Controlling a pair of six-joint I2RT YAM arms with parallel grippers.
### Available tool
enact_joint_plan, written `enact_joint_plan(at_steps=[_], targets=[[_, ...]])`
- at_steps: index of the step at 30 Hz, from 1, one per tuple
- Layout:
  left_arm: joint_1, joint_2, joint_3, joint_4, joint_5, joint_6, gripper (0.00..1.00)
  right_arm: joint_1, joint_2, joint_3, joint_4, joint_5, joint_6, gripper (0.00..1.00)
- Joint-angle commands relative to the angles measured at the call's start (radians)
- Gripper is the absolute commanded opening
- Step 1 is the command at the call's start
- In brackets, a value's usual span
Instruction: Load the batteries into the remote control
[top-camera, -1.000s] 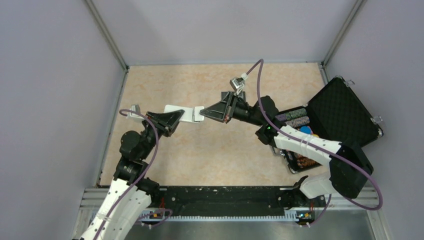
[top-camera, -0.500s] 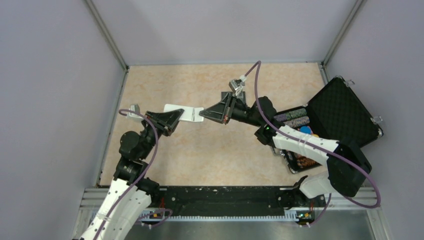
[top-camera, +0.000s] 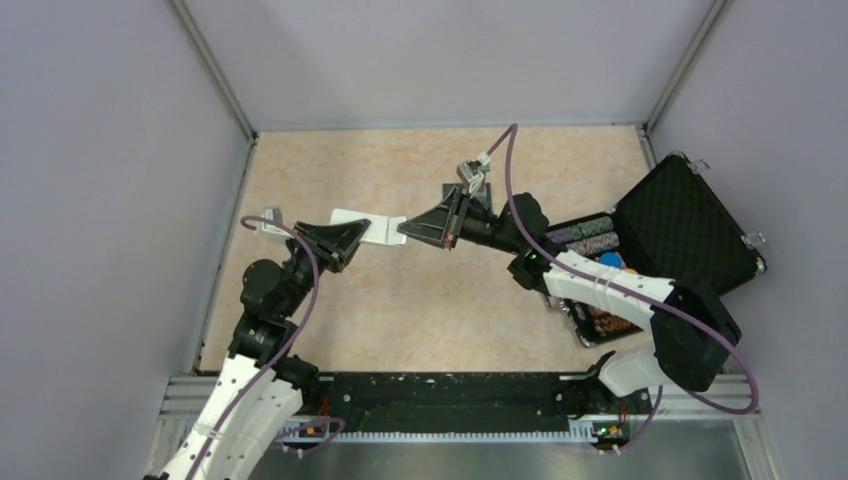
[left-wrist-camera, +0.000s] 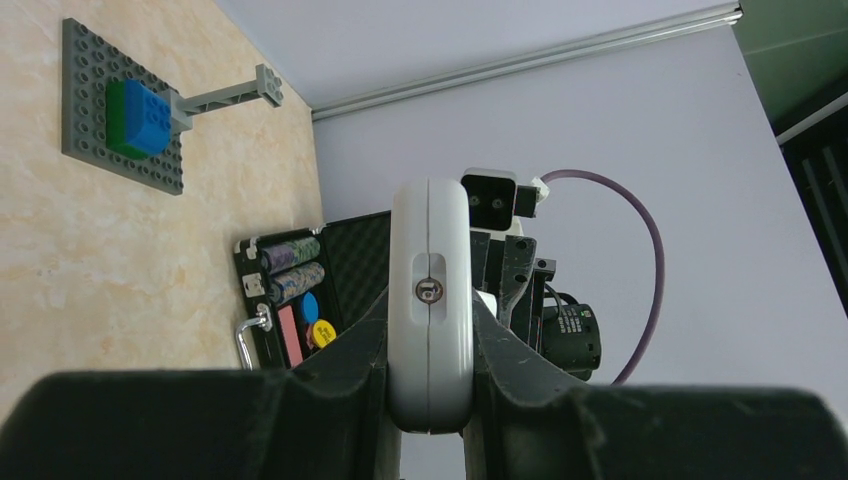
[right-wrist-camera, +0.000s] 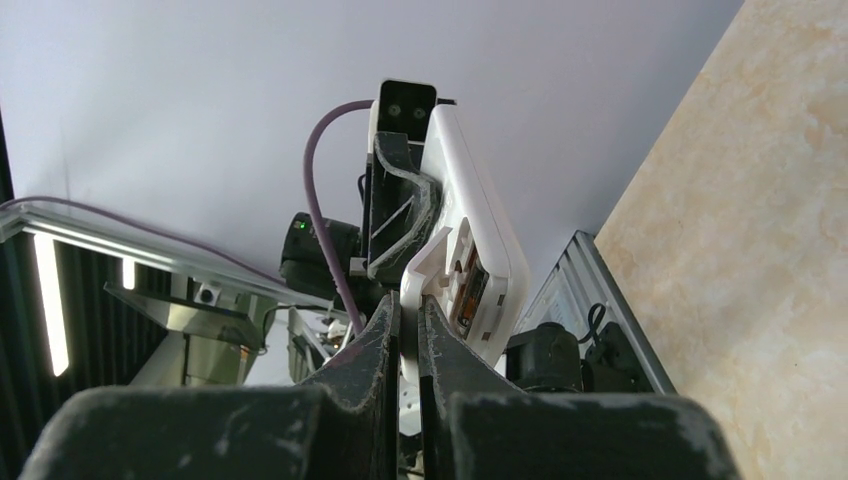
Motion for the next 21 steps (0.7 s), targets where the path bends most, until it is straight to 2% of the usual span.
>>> enact_joint_plan(at_steps=[1, 21], targets=[[0.004, -0.013, 0.048, 0.084, 0.029, 0.003, 0.00, -0.004, 0.015, 0.021, -0.027, 0.035, -0.019, 0.00], [0.003, -0.033, 0.039, 0.128, 0.025, -0.039, 0.00, 0.021, -0.019, -0.023, -0.068, 0.160, 0.088, 0.00]])
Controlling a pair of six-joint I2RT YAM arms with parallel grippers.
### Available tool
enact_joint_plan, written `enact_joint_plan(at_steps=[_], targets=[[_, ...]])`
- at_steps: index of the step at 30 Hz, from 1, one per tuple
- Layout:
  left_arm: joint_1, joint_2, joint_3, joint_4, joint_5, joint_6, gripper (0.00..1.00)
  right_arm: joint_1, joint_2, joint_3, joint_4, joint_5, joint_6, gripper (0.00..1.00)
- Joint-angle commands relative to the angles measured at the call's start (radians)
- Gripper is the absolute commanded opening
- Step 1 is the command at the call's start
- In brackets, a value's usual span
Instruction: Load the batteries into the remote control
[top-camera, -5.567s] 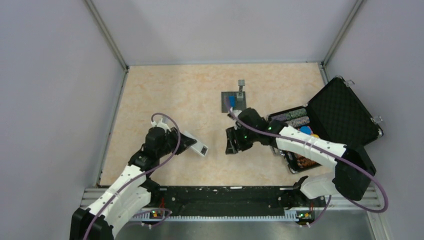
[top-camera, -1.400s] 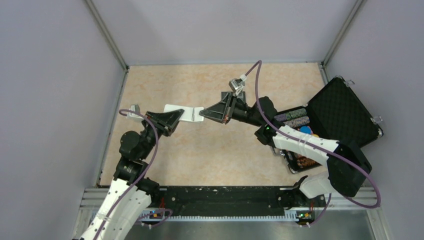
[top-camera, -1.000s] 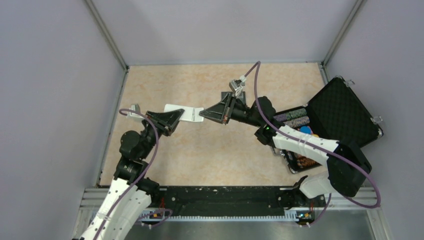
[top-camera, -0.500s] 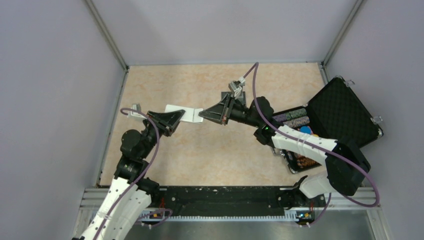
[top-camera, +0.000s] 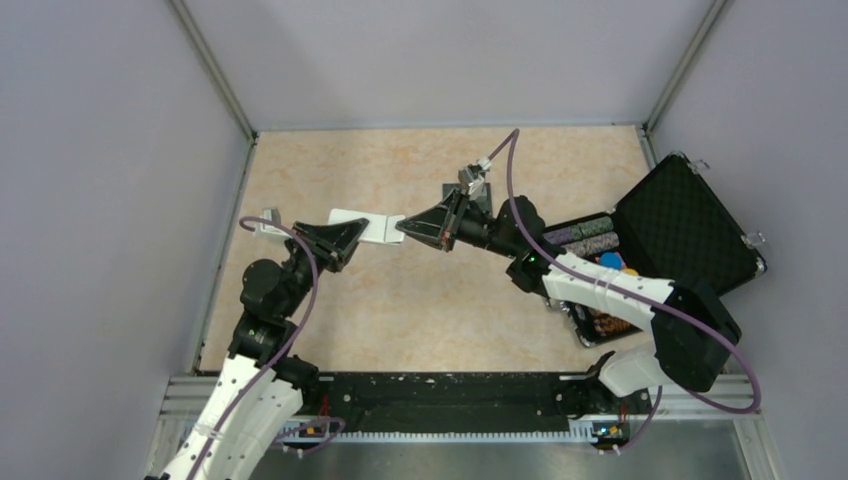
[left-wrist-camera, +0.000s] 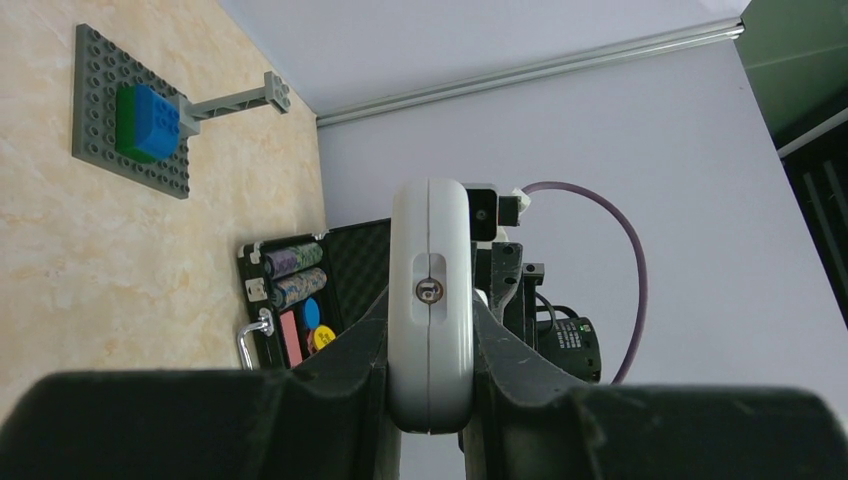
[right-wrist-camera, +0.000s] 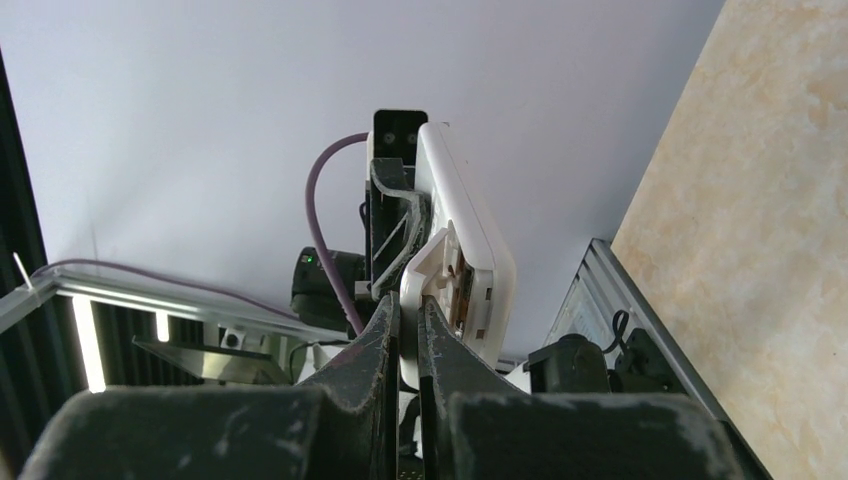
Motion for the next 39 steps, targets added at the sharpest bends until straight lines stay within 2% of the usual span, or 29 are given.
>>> enact_joint_plan(at_steps=[1, 5, 18, 29, 39], targets=[[-0.003, -0.035, 0.039, 0.134, 0.036, -0.032, 0.00, 0.001, -0.019, -0.023, -0.029, 0.071, 0.015, 0.00], [-0.003, -0.044, 0.037, 0.130, 0.038, -0.035, 0.00, 0.001, -0.019, -0.030, -0.023, 0.070, 0.024, 0.00], [-0.003, -0.044, 0.025, 0.179, 0.044, -0.071, 0.00, 0.032, 0.010, 0.031, -0.146, 0.058, -0.020, 0.00], [-0.002, -0.054, 0.028, 0.187, 0.047, -0.093, 0.00, 0.047, 0.024, 0.115, -0.395, 0.070, -0.083, 0.02], [-0.003, -0.073, 0.037, 0.151, 0.027, -0.103, 0.00, 0.047, 0.049, 0.278, -0.701, 0.094, -0.200, 0.06]])
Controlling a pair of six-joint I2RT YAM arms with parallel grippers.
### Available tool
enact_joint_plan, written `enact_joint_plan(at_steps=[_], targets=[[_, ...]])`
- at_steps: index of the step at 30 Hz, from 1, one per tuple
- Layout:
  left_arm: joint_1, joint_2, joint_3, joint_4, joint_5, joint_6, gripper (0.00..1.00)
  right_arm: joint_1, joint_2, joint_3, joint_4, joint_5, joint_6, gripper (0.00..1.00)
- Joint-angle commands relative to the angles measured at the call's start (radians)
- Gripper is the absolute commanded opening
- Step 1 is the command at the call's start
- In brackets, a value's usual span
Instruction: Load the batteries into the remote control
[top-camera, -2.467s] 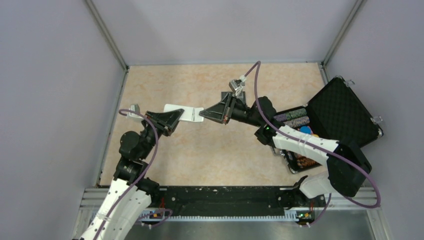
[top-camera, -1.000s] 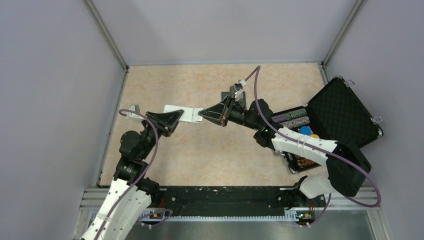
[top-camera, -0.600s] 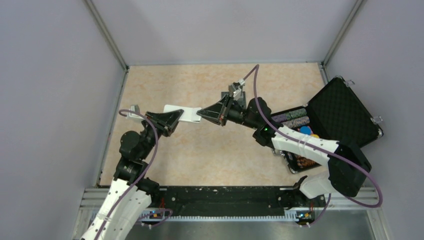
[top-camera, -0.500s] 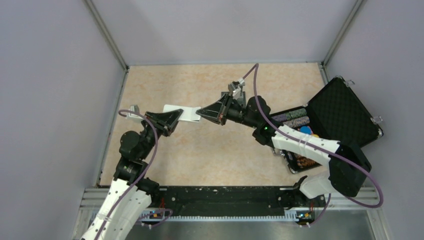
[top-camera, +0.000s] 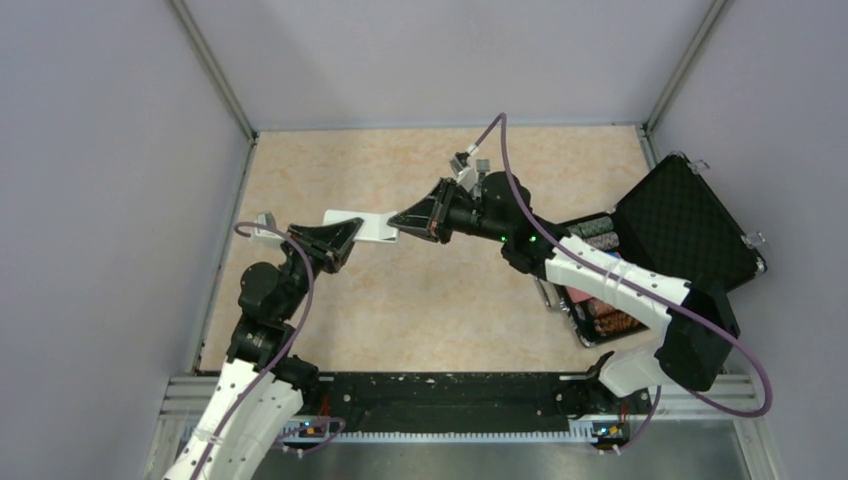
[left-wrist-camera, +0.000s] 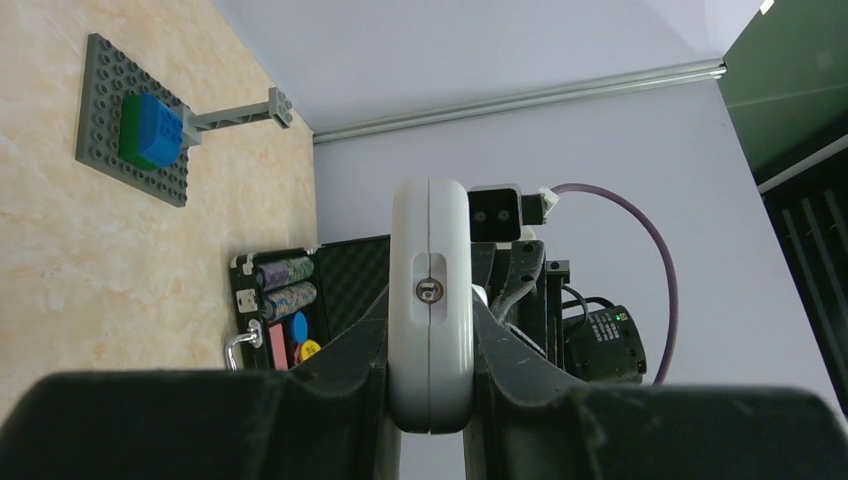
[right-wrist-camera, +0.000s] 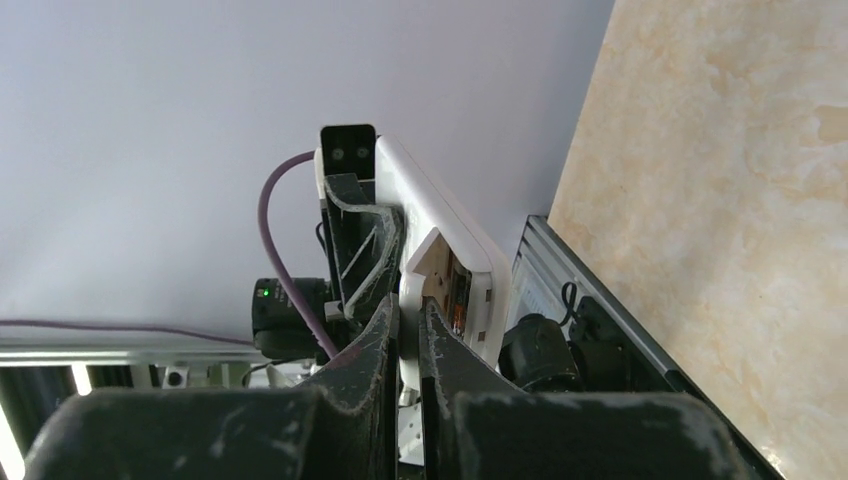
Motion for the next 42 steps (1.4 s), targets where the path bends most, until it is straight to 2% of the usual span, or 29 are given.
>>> enact_joint_plan(at_steps=[1, 6, 12, 23, 28, 42], targets=[[-0.011, -0.045, 0.040, 0.174, 0.058, -0.059, 0.00, 0.014, 0.052, 0.076, -0.288, 0.051, -0.115, 0.06], [-0.011, -0.047, 0.047, 0.176, 0.054, -0.059, 0.00, 0.014, 0.084, 0.185, -0.438, 0.070, -0.192, 0.09], [-0.010, -0.045, 0.046, 0.180, 0.043, -0.060, 0.00, 0.014, 0.098, 0.231, -0.502, 0.072, -0.218, 0.17], [-0.010, -0.049, 0.053, 0.145, 0.018, -0.060, 0.00, 0.013, 0.100, 0.267, -0.549, 0.089, -0.234, 0.23], [-0.011, -0.052, 0.075, 0.065, -0.023, -0.077, 0.00, 0.011, 0.093, 0.285, -0.563, 0.107, -0.224, 0.27], [-0.011, -0.048, 0.046, 0.082, -0.048, -0.101, 0.00, 0.009, 0.081, 0.254, -0.541, 0.140, -0.120, 0.28]])
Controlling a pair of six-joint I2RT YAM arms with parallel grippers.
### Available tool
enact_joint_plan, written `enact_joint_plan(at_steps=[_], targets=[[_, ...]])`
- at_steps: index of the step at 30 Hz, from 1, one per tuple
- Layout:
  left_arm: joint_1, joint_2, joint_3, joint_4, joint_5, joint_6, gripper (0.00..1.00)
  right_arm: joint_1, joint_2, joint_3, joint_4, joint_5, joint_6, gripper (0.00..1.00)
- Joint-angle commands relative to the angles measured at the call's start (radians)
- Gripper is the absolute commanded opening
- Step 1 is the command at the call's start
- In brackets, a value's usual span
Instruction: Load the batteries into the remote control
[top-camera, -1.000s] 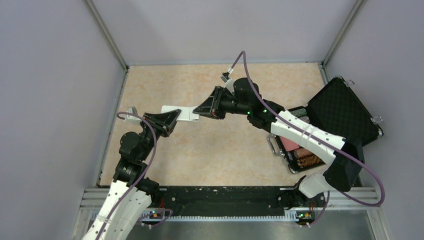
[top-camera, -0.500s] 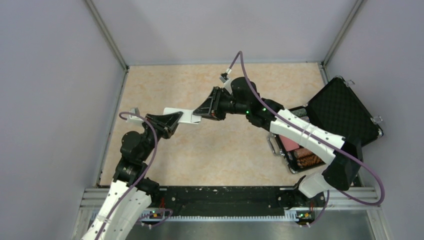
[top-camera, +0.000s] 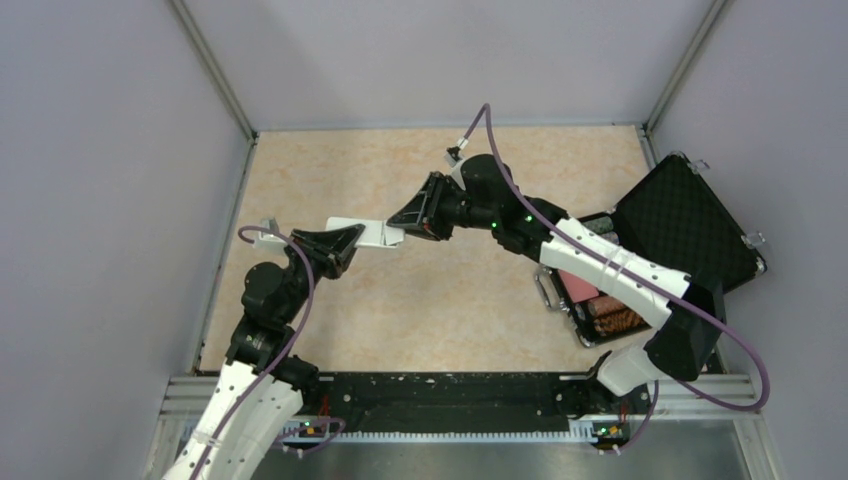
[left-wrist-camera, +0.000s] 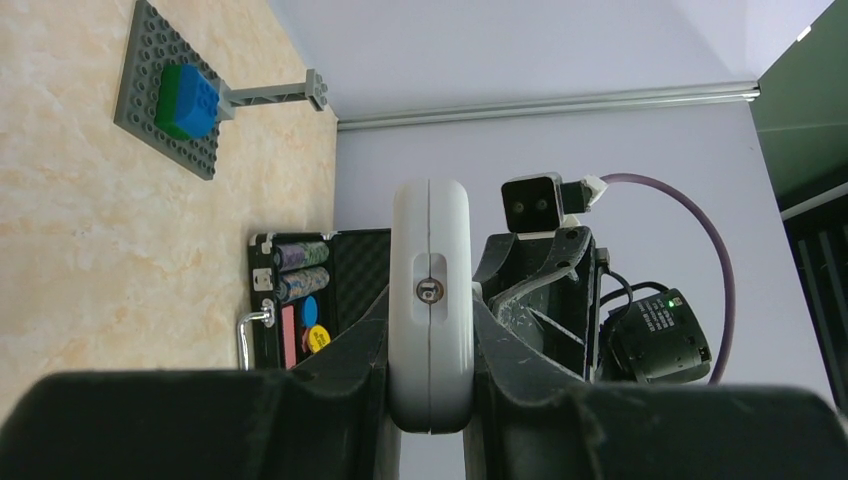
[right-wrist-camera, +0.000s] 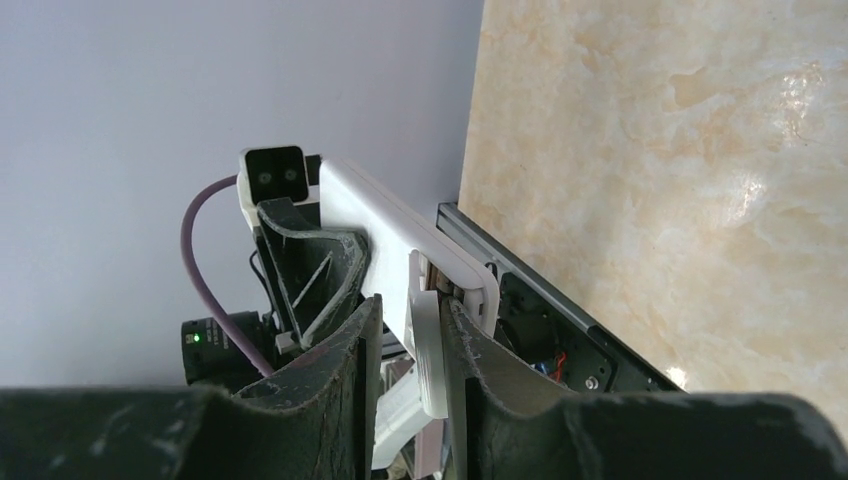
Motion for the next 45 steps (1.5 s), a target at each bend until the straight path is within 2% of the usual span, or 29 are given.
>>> enact_joint_plan(at_steps=[1, 26, 33, 45], targets=[[-0.002, -0.031, 0.044, 0.183, -0.019, -0.068, 0.00, -0.004, 0.007, -0.018, -0.064, 0.058, 0.017, 0.28], [-0.001, -0.025, 0.021, 0.207, -0.026, -0.041, 0.00, -0.004, -0.056, -0.077, -0.111, 0.102, -0.025, 0.23], [-0.002, -0.017, 0.021, 0.219, -0.016, -0.043, 0.00, -0.004, -0.048, -0.074, -0.077, 0.080, -0.036, 0.18], [-0.002, -0.007, 0.029, 0.224, -0.016, -0.053, 0.00, -0.002, -0.031, -0.069, -0.031, 0.032, -0.048, 0.23]])
